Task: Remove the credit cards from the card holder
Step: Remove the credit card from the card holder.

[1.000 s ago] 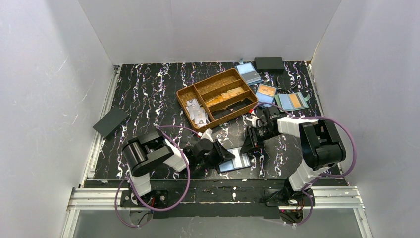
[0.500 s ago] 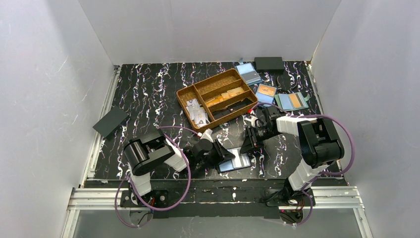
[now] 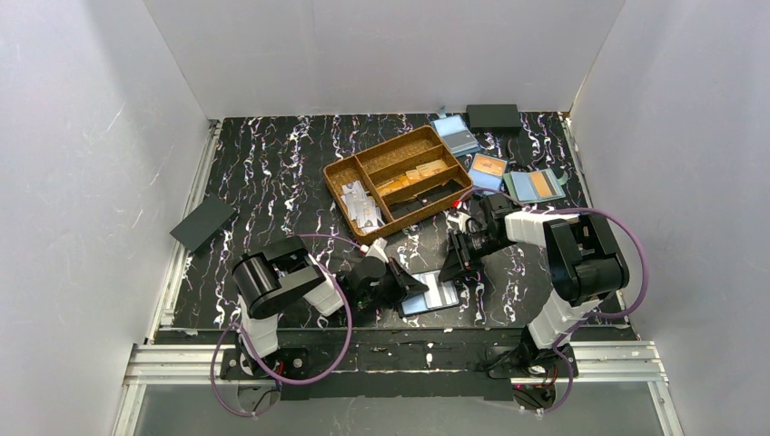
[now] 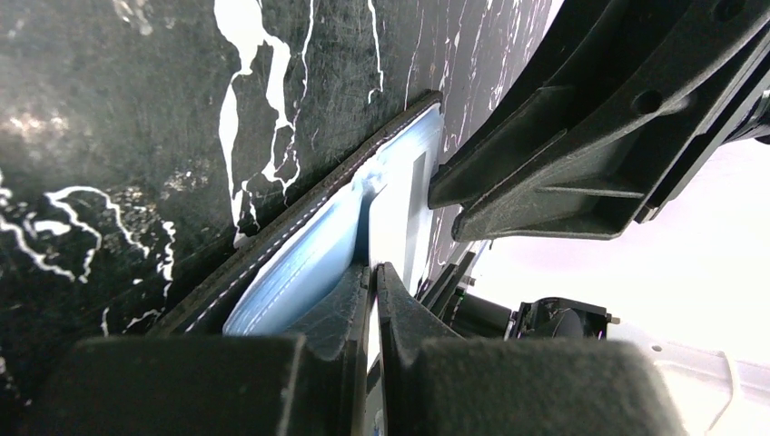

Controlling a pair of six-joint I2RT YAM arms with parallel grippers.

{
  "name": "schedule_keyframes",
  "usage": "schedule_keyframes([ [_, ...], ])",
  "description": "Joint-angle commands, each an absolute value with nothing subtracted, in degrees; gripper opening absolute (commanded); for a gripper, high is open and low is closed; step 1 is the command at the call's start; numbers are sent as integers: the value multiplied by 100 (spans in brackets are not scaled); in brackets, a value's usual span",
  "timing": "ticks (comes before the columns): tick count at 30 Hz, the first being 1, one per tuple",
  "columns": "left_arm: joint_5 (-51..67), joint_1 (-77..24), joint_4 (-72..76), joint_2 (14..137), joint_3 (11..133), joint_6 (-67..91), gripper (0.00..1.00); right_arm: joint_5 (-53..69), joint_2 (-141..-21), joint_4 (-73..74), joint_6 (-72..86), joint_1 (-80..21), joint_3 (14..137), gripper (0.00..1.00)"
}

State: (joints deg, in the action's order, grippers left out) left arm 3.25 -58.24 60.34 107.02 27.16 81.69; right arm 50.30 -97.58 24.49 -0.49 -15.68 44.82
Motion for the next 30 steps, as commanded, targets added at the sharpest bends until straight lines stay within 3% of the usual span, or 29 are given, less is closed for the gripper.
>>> schedule_keyframes([
  [1,120,-5778,5651,10784,2435,8051,0,4610,-9875,2519,-119,-1706,4448,37],
  [6,105,-5723,5778,10712,2203,8042,0,4472,-9891,2505,-110,-1652,4430,42],
  [17,175,-5577,6016,10430,1671,7954,0,4184,-9980,2535,-100,-1652,4460,43],
  [23,192,-5452,5856,9453,1061,7225,0,4961,-9750,2869,-578,-1644,4615,43],
  [30,246,-5421,5591,8770,930,6570,0,6113,-9648,3669,-1777,-1633,4912,56],
])
